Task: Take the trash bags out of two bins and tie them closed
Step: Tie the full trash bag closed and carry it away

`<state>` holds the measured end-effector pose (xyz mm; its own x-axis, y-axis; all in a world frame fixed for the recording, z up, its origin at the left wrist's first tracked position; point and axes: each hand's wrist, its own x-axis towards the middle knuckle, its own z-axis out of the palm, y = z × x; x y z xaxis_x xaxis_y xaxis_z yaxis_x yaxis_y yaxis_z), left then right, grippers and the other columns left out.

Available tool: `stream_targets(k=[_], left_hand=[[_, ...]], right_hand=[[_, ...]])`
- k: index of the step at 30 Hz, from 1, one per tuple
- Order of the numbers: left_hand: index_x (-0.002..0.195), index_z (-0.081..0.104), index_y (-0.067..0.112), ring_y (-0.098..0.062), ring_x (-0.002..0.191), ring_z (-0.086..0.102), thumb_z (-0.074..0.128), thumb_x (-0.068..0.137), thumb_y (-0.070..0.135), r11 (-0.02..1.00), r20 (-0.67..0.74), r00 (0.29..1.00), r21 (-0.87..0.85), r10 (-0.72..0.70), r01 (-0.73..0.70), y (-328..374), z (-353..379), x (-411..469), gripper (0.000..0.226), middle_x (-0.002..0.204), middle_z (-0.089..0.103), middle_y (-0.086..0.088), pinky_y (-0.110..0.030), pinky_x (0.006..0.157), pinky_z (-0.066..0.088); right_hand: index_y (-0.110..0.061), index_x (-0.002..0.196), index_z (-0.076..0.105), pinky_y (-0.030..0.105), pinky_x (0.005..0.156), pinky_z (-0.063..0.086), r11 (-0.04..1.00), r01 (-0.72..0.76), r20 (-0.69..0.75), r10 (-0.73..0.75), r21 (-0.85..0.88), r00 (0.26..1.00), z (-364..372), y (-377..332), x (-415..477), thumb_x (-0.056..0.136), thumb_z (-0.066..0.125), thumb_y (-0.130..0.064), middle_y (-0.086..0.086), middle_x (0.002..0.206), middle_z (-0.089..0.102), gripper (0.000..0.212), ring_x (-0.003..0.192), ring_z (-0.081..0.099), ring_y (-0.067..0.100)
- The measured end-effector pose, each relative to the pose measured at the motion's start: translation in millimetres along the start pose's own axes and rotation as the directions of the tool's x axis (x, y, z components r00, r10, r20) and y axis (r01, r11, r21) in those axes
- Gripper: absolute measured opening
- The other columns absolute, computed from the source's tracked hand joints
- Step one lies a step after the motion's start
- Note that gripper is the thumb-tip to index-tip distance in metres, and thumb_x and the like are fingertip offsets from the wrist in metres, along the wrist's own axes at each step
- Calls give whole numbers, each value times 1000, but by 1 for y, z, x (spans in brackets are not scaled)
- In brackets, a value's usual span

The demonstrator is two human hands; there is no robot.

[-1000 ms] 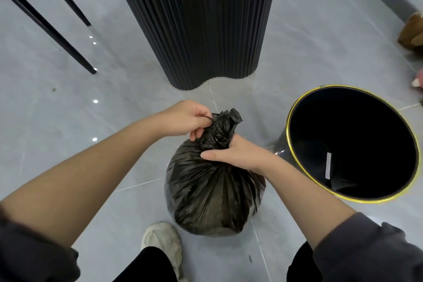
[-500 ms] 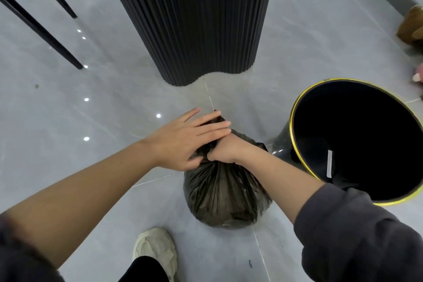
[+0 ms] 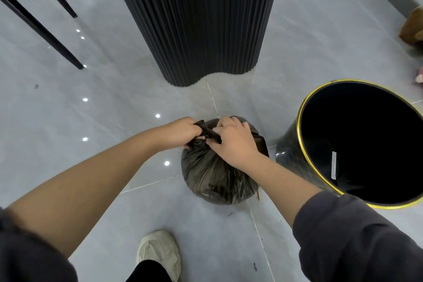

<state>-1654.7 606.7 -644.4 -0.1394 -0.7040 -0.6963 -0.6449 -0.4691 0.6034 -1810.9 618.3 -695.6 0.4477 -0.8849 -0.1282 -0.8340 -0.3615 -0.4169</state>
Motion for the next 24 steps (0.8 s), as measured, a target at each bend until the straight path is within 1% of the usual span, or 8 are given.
stream_targets(k=[3, 5, 8, 13, 16, 18, 21, 24], left_hand=[[60, 40, 11, -13, 38, 37, 40, 86, 1, 984, -55, 996, -164, -74, 65, 0, 5, -9, 28, 51, 39, -5, -20, 41, 33], [51, 37, 12, -14, 37, 34, 46, 90, 18, 992, -36, 999, -124, -4, 0, -6, 8, -10, 41, 41, 36, -3, -26, 49, 30], [53, 46, 11, -13, 42, 43, 58, 89, 43, 999, -90, 995, -14, 34, -35, -12, 12, -9, 49, 42, 45, -1, -23, 50, 38], [62, 45, 8, -16, 39, 43, 49, 93, 31, 984, -219, 974, -177, -52, 13, -7, 15, -2, 38, 46, 44, -3, -20, 45, 36], [66, 45, 9, -15, 37, 44, 48, 92, 28, 978, -290, 956, -210, -50, -12, -2, 15, -1, 33, 54, 44, -7, -16, 38, 37], [61, 45, 11, -14, 36, 45, 48, 93, 29, 979, -301, 953, -198, -19, -43, 1, 14, -1, 38, 52, 45, -5, -15, 37, 38], [61, 47, 9, -12, 35, 47, 47, 95, 32, 987, -319, 947, -142, 26, -75, 4, 8, -4, 41, 50, 47, -5, -14, 38, 38], [62, 50, 7, -10, 36, 49, 45, 95, 32, 991, -333, 942, -102, 42, -80, 7, 2, -7, 42, 51, 51, -6, -13, 39, 39]], right_hand=[[-18, 87, 65, 35, 73, 25, 997, 67, -109, -72, -48, 991, 5, 3, -1, 88, 55, -43, 0, 89, 53, 26, 89, 49, 23], [-17, 83, 63, 34, 69, 26, 994, 79, -142, -88, -72, 986, 10, 6, -1, 87, 58, -40, 1, 79, 54, 24, 80, 55, 25], [-16, 85, 64, 33, 67, 25, 995, 67, -145, -78, -78, 986, 17, 6, 1, 86, 60, -35, 3, 79, 60, 20, 77, 59, 27], [-18, 98, 63, 30, 56, 37, 999, 37, -171, -42, -32, 984, 19, 12, 5, 83, 61, -40, 4, 85, 59, 27, 68, 60, 27], [-20, 89, 63, 25, 46, 32, 998, 16, -240, -30, -60, 970, 21, 14, 3, 80, 57, -50, 0, 75, 58, 32, 55, 57, 24], [-21, 80, 63, 27, 53, 31, 993, 27, -305, -62, -118, 950, 19, 16, 4, 78, 53, -53, -1, 72, 57, 34, 60, 57, 24], [-17, 72, 65, 37, 70, 33, 980, 85, -370, -148, -181, 917, 14, 19, 11, 78, 56, -51, 2, 81, 56, 36, 79, 55, 25], [-13, 72, 63, 30, 59, 35, 987, 121, -353, -151, -107, 923, 10, 13, 16, 78, 63, -45, 2, 77, 58, 32, 71, 58, 23]])
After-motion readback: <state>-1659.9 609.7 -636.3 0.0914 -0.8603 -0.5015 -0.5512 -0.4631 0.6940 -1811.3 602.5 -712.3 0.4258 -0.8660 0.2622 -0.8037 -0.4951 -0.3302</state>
